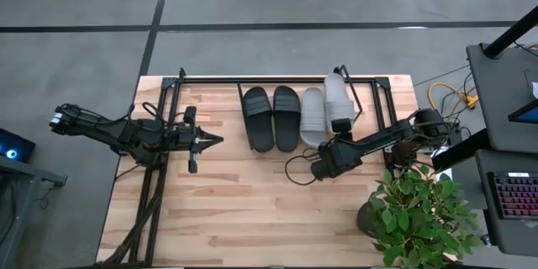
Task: Pick and place slides into the shelf
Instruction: Adjust the gray slides from the shelf
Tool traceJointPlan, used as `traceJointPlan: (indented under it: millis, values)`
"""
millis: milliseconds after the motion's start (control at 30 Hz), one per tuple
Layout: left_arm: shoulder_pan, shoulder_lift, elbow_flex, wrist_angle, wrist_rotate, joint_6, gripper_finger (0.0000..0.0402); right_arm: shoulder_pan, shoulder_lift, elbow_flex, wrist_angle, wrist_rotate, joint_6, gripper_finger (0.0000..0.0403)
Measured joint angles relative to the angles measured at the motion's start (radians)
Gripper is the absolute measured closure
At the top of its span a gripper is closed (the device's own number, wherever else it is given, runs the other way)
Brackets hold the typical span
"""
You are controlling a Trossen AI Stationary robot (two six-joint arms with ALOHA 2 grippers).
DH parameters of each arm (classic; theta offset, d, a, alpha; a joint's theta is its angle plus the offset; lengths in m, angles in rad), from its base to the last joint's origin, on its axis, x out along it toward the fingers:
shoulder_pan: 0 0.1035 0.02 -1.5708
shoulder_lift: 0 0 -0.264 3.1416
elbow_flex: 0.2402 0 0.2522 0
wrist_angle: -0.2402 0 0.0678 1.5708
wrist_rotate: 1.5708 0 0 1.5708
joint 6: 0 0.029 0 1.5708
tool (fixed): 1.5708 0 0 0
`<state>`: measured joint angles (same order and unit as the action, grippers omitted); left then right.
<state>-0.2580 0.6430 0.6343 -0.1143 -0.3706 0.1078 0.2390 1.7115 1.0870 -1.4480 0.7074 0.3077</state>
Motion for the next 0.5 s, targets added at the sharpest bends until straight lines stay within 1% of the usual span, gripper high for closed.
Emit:
traceJointPlan:
  millis: [267,500]
  values:
    - [0.0,0.0,0.0,0.0,0.001,-0.024,0.0402,-0.002,0.0,-0.003,0.23,-0.008,-0.195,0.0392]
    - [0.0,0.0,0.0,0.0,0.0,-0.024,0.0402,-0.009,0.0,-0.009,0.293,0.017,-0.266,0.0392]
